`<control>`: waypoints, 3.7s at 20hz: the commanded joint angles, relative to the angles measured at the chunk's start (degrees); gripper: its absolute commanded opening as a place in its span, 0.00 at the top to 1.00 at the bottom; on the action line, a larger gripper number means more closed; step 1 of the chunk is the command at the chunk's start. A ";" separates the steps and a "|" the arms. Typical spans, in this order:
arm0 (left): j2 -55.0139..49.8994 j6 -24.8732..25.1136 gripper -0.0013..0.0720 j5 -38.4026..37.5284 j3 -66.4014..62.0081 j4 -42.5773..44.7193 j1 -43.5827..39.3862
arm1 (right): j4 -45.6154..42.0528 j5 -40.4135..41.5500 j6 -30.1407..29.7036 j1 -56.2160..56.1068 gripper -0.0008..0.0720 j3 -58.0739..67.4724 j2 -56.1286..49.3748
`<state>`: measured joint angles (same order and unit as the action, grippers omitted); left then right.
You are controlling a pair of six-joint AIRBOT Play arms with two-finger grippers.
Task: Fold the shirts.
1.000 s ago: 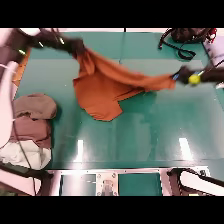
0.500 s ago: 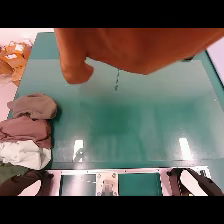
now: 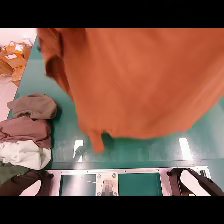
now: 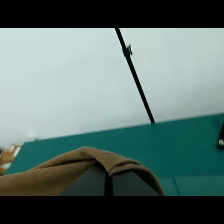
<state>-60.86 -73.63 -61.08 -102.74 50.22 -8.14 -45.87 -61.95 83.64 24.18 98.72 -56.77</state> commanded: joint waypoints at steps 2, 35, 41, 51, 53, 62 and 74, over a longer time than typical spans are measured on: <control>-13.79 0.96 0.94 6.67 10.64 -2.23 -0.04 | 0.13 3.15 -5.33 -5.90 0.97 -13.86 -9.84; -47.80 7.41 0.07 -21.68 5.42 -20.87 24.79 | -9.01 -6.45 -9.38 3.65 0.51 -52.37 -30.53; -47.78 3.63 0.07 -22.40 5.42 -19.93 24.72 | -9.09 -5.51 -11.87 5.35 0.97 -42.95 -30.53; -45.22 -6.71 0.15 -34.95 15.26 5.05 11.02 | -9.27 -5.38 -12.98 11.89 0.97 -36.70 -30.60; -41.46 -6.95 0.15 -33.94 21.88 5.14 10.58 | -9.27 -5.38 -13.46 11.89 0.97 -36.72 -30.60; -29.42 -21.05 0.15 -8.02 44.50 4.24 10.40 | -9.16 -3.48 -13.90 11.82 0.97 -36.72 -30.60; -30.01 -22.71 0.66 -3.82 45.53 1.81 2.29 | -6.69 -1.97 -15.37 11.85 0.97 -36.70 -30.73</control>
<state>-90.96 -97.67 -63.42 -57.32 52.73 -5.48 -53.01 -64.05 68.38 36.01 61.95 -87.48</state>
